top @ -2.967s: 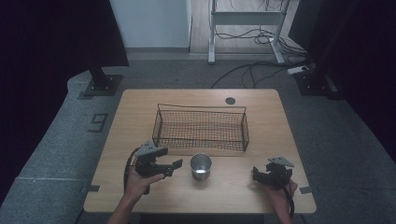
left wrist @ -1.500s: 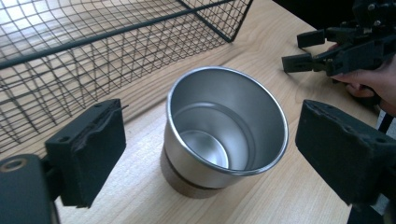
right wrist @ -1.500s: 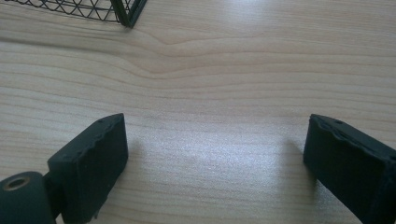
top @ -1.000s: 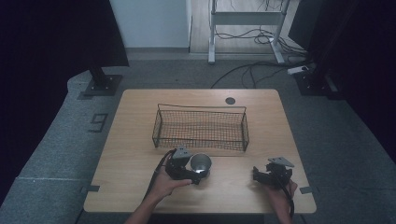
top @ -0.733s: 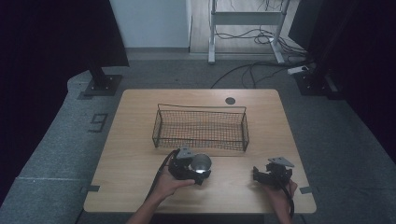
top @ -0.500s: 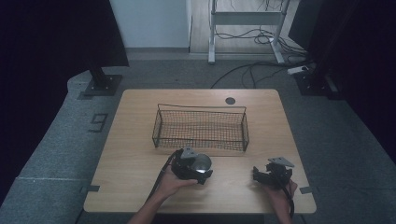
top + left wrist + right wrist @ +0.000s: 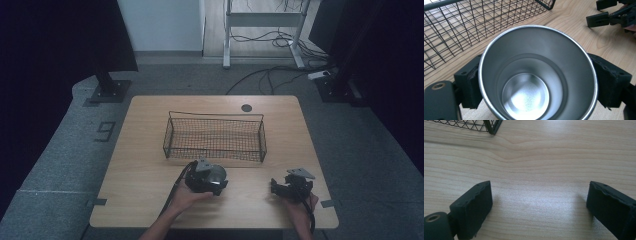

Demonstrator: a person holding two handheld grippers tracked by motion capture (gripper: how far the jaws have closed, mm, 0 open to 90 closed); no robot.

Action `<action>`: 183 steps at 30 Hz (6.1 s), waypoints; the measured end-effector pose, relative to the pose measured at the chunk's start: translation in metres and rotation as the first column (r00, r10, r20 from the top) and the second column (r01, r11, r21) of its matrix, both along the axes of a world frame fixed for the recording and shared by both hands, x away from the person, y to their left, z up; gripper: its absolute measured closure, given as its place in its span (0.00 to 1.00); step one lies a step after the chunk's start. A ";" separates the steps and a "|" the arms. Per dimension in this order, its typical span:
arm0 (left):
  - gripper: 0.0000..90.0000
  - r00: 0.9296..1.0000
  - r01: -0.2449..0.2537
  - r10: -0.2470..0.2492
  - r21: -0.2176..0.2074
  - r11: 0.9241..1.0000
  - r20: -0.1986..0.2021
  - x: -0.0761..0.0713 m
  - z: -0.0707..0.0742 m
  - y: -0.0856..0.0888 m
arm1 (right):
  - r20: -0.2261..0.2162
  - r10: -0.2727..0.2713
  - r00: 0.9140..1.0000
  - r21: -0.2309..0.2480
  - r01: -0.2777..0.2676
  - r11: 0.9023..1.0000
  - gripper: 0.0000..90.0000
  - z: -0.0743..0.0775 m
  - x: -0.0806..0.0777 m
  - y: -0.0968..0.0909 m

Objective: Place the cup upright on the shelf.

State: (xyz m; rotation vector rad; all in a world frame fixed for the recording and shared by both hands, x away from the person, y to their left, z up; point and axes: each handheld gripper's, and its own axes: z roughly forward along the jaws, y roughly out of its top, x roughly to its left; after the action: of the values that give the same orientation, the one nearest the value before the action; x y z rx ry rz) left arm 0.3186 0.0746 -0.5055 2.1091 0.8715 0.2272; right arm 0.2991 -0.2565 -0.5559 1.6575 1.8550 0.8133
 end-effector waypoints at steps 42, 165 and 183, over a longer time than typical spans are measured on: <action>0.16 0.998 0.010 -0.005 -0.088 0.996 0.064 0.000 0.041 0.024 | 0.000 0.000 1.000 0.000 0.000 1.000 0.07 0.000 0.000 0.000; 0.16 0.996 -0.055 0.062 -0.108 0.993 0.063 0.086 0.103 0.044 | 0.004 -0.002 1.000 0.000 0.002 1.000 0.08 0.000 0.001 -0.001; 0.16 0.995 -0.075 0.081 -0.103 0.992 0.053 0.107 0.100 0.043 | 0.003 -0.004 1.000 0.001 0.004 1.000 0.09 0.000 0.000 -0.001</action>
State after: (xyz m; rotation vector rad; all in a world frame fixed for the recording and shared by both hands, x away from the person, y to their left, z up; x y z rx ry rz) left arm 0.4254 0.1177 -0.4056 1.9678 0.9134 0.2767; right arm 0.2995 -0.2574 -0.5558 1.6589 1.8486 0.8148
